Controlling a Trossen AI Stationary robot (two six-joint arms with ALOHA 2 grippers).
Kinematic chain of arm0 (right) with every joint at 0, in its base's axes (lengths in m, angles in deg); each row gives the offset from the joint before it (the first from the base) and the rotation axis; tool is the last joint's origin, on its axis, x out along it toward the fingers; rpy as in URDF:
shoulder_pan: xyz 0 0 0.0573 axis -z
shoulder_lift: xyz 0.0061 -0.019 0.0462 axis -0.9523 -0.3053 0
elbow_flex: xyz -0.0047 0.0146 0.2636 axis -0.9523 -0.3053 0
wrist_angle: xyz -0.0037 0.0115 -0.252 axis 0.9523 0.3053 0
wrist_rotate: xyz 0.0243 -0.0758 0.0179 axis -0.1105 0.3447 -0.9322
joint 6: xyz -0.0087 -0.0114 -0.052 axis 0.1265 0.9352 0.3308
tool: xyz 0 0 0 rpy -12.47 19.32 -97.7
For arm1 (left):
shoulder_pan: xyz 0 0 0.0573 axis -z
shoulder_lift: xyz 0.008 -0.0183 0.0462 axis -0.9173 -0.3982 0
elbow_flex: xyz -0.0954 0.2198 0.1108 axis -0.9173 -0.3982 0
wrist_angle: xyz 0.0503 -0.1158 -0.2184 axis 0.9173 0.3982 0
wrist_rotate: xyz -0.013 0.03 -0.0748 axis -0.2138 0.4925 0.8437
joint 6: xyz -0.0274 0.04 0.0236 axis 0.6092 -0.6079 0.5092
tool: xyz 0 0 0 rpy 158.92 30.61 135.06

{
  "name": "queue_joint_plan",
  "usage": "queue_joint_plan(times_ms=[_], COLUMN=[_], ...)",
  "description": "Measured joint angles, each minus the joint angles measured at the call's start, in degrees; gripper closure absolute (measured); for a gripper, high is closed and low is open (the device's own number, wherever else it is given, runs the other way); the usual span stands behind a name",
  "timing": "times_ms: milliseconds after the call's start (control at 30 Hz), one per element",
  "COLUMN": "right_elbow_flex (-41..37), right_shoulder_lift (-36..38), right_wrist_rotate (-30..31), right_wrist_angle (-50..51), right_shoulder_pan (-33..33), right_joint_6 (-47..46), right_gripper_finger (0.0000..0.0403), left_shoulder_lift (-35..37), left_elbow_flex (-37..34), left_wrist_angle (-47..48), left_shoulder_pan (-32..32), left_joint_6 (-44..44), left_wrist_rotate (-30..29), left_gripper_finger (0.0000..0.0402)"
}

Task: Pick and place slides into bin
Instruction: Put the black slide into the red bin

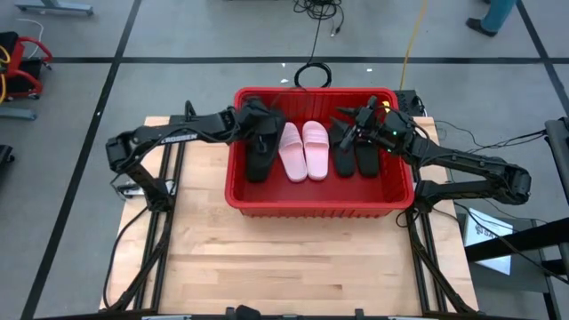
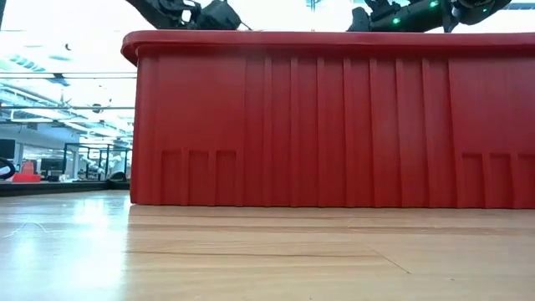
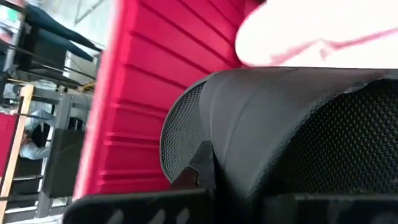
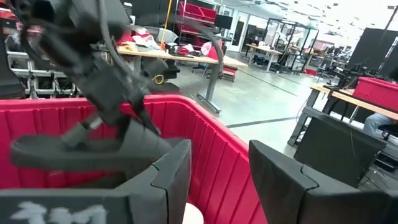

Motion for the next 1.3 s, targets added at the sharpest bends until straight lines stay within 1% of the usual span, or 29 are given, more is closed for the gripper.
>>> queue_joint_plan(times_ms=[67, 100, 200, 267, 400, 567, 733, 833, 1033, 1300], right_elbow_flex=[0.00, 0.00, 0.00, 0.00, 0.00, 0.00, 0.00, 0.00, 0.00, 0.00], right_shoulder_lift=[0.00, 0.00, 0.00, 0.00, 0.00, -0.02, -0.02, -0.02, -0.02, -0.02], right_wrist_rotate=[-0.02, 0.00, 0.00, 0.00, 0.00, 0.00, 0.00, 0.00, 0.00, 0.00], right_wrist_angle=[0.21, 0.32, 0.79, 1.25, 1.47, 1.43, 1.47, 1.53, 2.02, 2.19], right_shoulder_pan=[0.00, 0.00, 0.00, 0.00, 0.00, 0.00, 0.00, -0.02, -0.02, -0.02], right_joint_6=[0.09, 0.11, 0.11, 0.13, 0.11, 0.12, 0.31, 0.30, 0.29, -0.36], right_gripper_finger=[0.0252, 0.0252, 0.0252, 0.0252, 0.0252, 0.0252, 0.0252, 0.0252, 0.0252, 0.0252], left_shoulder_lift=[-2.02, -2.96, -5.28, -6.03, -6.34, -6.34, -6.79, -7.17, -9.51, -12.43], left_elbow_flex=[-0.02, -0.02, -0.04, -0.04, -0.02, -0.02, 0.08, 0.09, 0.16, 0.27], left_wrist_angle=[0.33, 0.99, 2.28, 3.47, 6.10, 6.39, 5.84, 5.85, 5.00, 2.90], left_shoulder_pan=[-0.18, -0.25, -0.32, -0.57, -1.62, -2.67, -4.69, -5.51, -5.74, -5.78], left_joint_6=[-1.02, -1.54, -1.93, -1.48, 1.32, 2.99, 1.46, 1.04, 0.54, 0.45], left_wrist_rotate=[-0.41, -1.64, -8.61, -11.91, -10.29, -10.01, -5.19, -4.10, -3.02, -3.63], left_gripper_finger=[0.0399, 0.0398, 0.0394, 0.0395, 0.0398, 0.0392, 0.0397, 0.0390, 0.0388, 0.0398])
